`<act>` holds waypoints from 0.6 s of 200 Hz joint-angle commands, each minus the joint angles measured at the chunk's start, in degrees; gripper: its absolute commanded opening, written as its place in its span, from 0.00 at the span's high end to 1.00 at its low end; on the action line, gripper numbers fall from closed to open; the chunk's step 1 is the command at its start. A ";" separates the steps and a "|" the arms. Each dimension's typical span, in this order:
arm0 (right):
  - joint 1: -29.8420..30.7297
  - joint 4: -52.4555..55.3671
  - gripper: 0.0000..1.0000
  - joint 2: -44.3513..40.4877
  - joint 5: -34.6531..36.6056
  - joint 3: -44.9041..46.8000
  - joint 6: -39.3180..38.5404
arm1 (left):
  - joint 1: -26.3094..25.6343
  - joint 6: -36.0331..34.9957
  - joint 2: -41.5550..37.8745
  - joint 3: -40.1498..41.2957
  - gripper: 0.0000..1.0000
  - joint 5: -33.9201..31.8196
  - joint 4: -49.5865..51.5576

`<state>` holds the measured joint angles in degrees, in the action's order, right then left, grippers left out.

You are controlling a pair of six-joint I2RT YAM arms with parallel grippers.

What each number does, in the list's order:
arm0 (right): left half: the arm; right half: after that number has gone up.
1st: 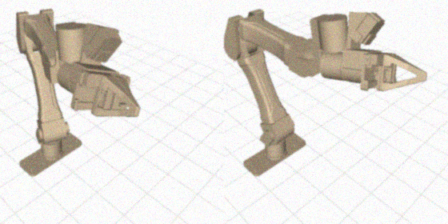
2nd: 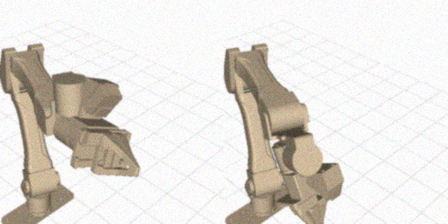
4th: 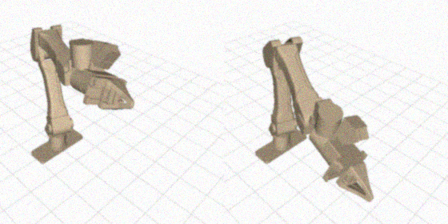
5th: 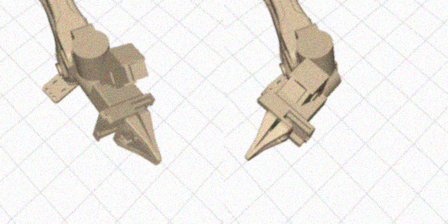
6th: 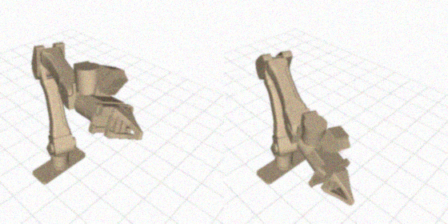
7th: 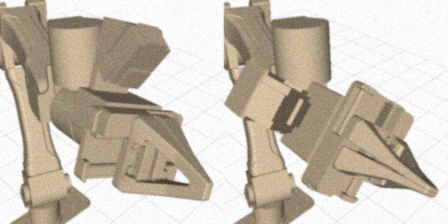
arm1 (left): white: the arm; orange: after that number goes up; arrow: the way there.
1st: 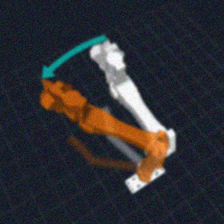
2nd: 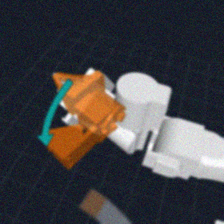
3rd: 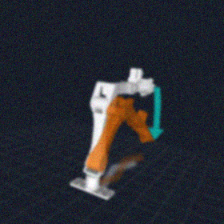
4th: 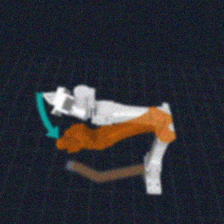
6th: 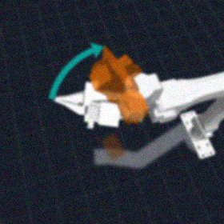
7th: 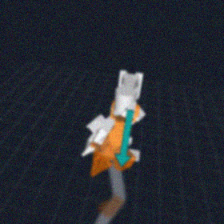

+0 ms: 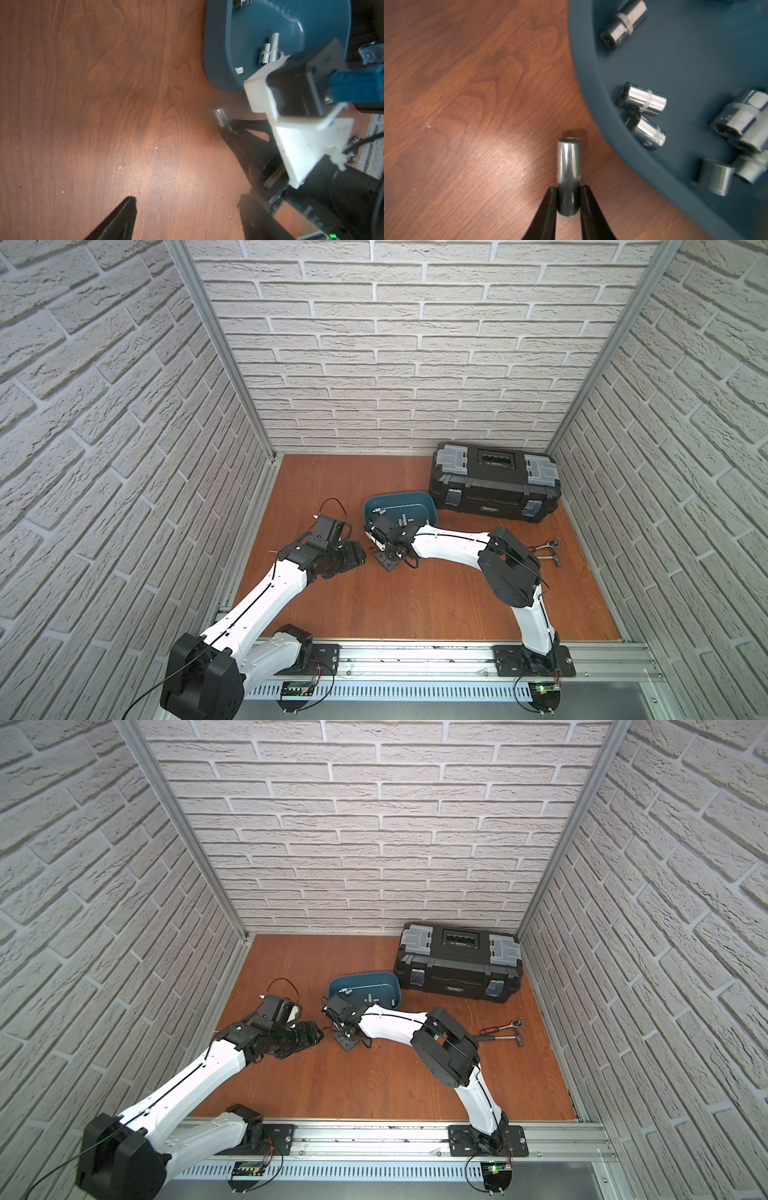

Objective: Put the socket on the desktop into the storage box
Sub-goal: Pick up the socket head from the center of the board.

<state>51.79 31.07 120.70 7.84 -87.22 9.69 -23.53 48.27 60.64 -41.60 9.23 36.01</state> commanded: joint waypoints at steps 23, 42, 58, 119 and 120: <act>0.94 0.39 0.70 1.81 0.55 -0.72 0.85 | -0.20 0.51 -0.18 0.91 0.18 -0.57 -1.13; 0.94 0.17 0.70 2.07 0.55 -0.61 0.93 | -0.20 0.57 -0.15 0.86 0.18 -0.45 -1.16; 1.03 0.13 0.72 2.22 0.50 -0.69 1.01 | -0.21 0.60 -0.17 0.93 0.18 -0.53 -1.05; 1.37 -0.15 0.89 1.22 0.20 -0.13 1.19 | -0.24 0.60 -0.22 0.84 0.18 -0.89 -1.11; 1.38 -0.14 0.89 1.16 0.18 -0.13 1.20 | -0.22 0.55 -0.24 0.83 0.18 -0.89 -1.11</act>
<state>52.14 30.79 121.62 7.94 -87.37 10.50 -23.55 48.71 60.64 -41.60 9.19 36.01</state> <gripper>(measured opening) 0.227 0.823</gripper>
